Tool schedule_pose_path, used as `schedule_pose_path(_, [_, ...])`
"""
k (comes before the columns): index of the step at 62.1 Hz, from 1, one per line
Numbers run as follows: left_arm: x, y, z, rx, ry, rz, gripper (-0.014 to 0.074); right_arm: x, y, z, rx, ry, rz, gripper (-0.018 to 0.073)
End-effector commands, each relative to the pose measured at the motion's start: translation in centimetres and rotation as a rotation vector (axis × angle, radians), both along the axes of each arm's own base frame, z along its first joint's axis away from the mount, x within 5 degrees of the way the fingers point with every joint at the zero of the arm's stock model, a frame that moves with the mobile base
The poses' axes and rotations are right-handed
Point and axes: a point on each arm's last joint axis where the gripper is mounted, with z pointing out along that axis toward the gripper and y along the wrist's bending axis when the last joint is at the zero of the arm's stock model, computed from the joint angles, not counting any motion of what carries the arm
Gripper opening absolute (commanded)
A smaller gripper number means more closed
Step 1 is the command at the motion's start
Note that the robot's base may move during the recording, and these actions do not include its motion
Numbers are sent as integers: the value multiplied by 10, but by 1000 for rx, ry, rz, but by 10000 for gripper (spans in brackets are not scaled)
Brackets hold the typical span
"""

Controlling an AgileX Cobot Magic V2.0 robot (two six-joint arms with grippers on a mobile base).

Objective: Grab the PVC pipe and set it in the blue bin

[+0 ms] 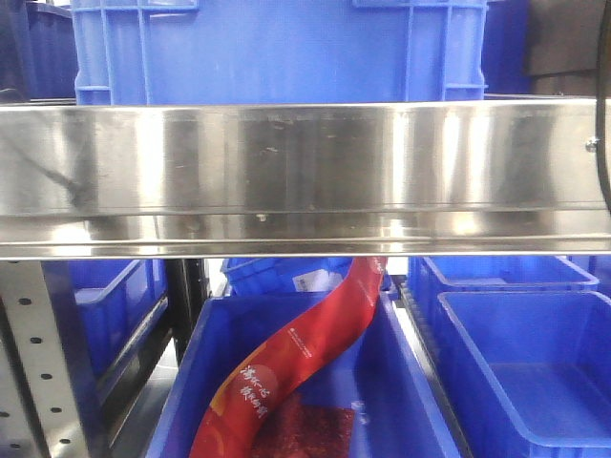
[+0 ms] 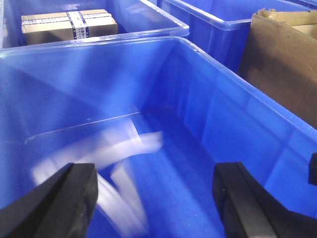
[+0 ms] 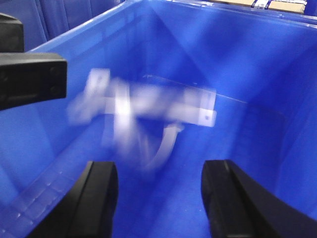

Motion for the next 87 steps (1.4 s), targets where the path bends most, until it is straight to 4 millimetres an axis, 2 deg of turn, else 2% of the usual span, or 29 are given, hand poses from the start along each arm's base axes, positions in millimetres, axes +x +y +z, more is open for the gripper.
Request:
schedule_pose_path(1, [-4,-1,6,-3,1,-5,289,-5,-3,12,20,-38,3,265])
schedule_pose_path(7, [-5,1,4,36,15,2,134,-8,-5,17,27,-49,3,188])
schedule_pose_path(12, [-5,2,3,52,18,6,-39,-7,-7,17,26,-51,-2,71])
schedule_pose_path(15, [-5,2,3,52,18,6,-111,-6,-8,16,24,-49,-6,-11])
schedule_pose_path(22, [-8,4,4,58,30,6,-111,-4,-12,17,23,-42,-20,-168])
schedule_pose_path(32, [-26,20,21,71,50,28,-111,-16,-33,41,37,-66,-55,-168])
schedule_pose_path(41, [-49,36,55,37,-85,46,-111,-38,-59,70,56,-145,-94,-168])
schedule_pose_path(48, [-63,42,69,5,-176,45,-111,-50,-79,81,22,-231,-139,-168])
schedule_pose_path(58, [-78,48,62,-21,-255,43,-111,-61,-105,70,-1,-290,-194,-168])
schedule_pose_path(70, [-103,57,24,-48,-320,37,-111,-77,-142,30,-5,-329,-281,-166])
schedule_pose_path(75, [-115,70,6,-52,-324,61,-111,-85,-164,14,35,-300,-372,-165])
schedule_pose_path(80, [-129,88,-12,-74,-315,115,-111,-101,-187,-2,70,-302,-464,-165])
schedule_pose_path(87, [-149,114,-29,-105,-312,202,-111,-125,-195,-15,100,-370,-485,-165])
